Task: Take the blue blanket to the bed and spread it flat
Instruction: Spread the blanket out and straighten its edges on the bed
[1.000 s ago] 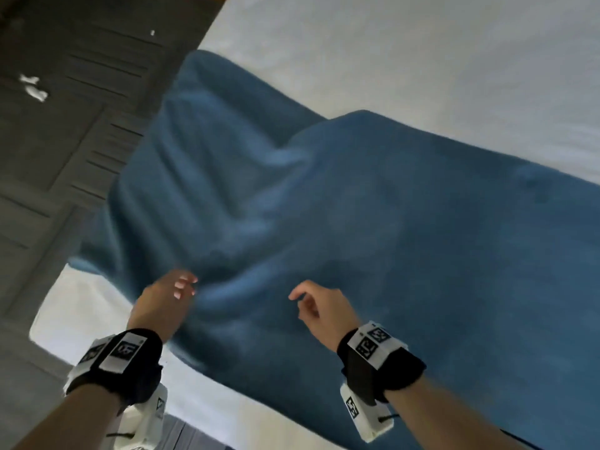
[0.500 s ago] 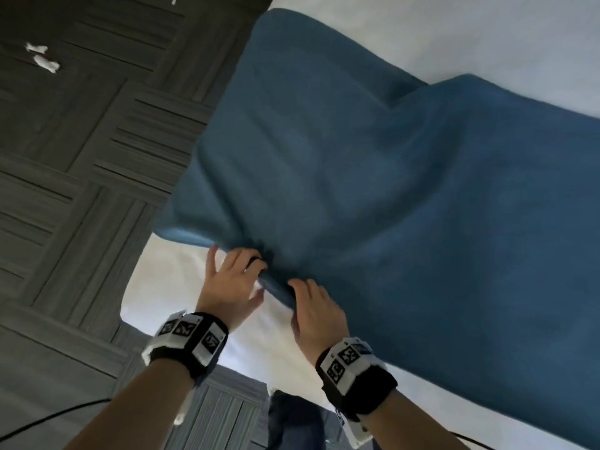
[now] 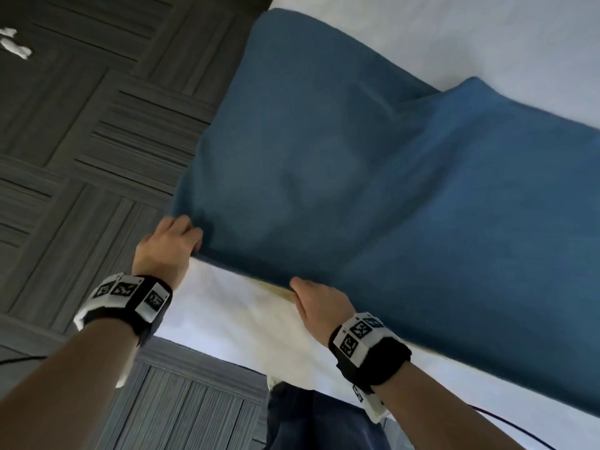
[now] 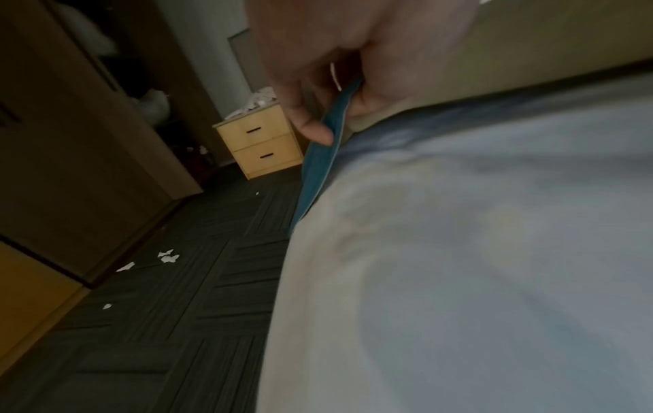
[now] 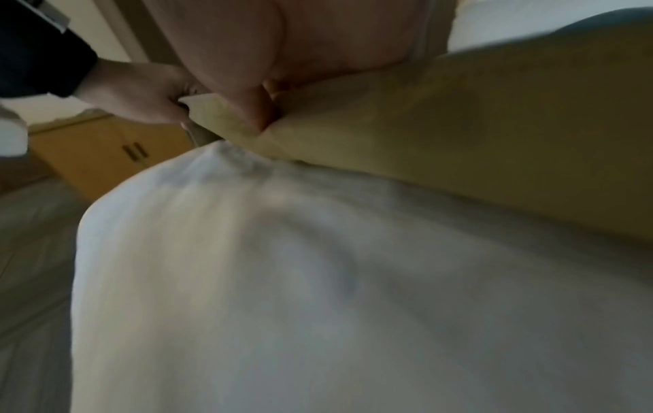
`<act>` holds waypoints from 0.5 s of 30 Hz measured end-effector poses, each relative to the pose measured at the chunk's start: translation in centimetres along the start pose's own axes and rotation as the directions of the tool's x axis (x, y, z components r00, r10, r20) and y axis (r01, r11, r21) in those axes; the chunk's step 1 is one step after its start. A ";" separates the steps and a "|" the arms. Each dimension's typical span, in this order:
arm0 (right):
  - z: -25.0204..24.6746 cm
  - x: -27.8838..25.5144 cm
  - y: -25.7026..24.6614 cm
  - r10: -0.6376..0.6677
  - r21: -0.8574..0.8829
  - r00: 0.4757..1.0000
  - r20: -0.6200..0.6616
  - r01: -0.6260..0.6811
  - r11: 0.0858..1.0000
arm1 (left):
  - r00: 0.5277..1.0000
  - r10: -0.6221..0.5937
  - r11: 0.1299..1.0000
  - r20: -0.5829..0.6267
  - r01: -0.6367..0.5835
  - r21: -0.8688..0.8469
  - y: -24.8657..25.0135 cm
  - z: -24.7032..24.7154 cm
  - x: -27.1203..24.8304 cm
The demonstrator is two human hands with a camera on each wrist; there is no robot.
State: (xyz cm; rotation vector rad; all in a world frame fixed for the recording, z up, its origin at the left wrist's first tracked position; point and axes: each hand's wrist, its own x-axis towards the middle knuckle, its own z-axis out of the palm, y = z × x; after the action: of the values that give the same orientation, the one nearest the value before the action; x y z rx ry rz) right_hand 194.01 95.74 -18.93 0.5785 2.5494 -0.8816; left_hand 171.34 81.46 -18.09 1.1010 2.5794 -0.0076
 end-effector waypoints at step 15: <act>-10.4 5.4 5.9 0.221 0.275 0.969 -0.113 -0.184 0.944 | 0.997 -0.018 0.988 0.073 0.029 -0.153 4.3 -2.3 5.9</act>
State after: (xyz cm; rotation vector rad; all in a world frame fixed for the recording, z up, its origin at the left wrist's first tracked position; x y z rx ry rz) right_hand 190.10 108.08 -16.74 0.9994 2.4530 -1.1469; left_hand 169.89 88.96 -17.21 0.9965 2.4825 0.1413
